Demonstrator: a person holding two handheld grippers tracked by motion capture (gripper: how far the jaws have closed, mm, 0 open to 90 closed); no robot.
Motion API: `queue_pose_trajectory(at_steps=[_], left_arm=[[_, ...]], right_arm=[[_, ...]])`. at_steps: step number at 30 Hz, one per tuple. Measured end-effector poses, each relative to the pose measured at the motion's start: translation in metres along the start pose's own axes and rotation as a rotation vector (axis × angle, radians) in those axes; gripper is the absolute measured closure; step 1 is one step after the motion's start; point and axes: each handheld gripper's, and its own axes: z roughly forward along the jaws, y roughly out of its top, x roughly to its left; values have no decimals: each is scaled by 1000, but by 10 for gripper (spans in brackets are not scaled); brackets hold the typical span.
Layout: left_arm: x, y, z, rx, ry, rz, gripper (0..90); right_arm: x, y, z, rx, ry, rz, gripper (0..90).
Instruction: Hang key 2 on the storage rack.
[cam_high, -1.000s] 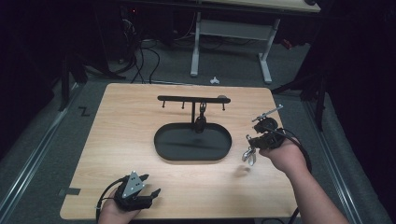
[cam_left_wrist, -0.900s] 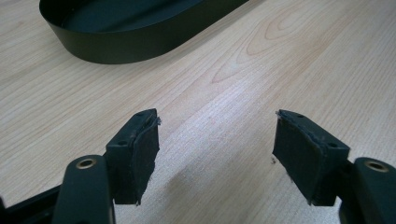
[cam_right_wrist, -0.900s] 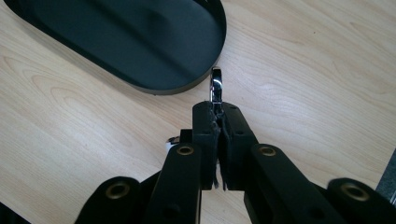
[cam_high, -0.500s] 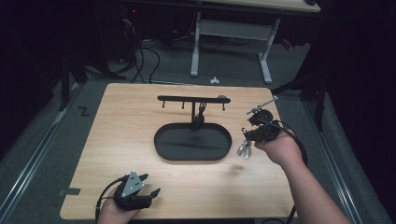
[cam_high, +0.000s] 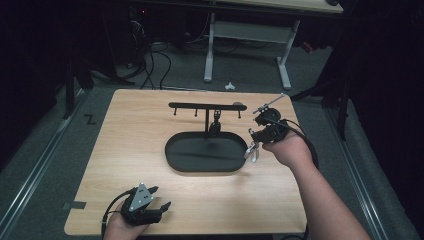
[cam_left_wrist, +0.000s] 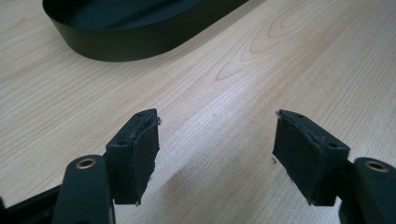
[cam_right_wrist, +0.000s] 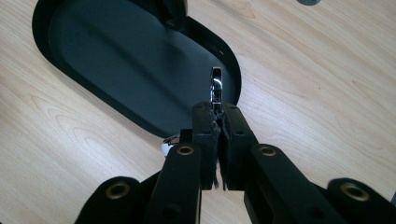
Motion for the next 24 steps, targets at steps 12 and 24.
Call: queue_pose_trajectory(at_steps=[12, 24], left_arm=[[-2, -2, -1, 10, 7, 5, 316], [0, -5, -6, 7, 19, -7, 316]], right_arm=[[4, 29, 9, -16, 11, 1, 863], [1, 47, 15, -19, 25, 1, 862]])
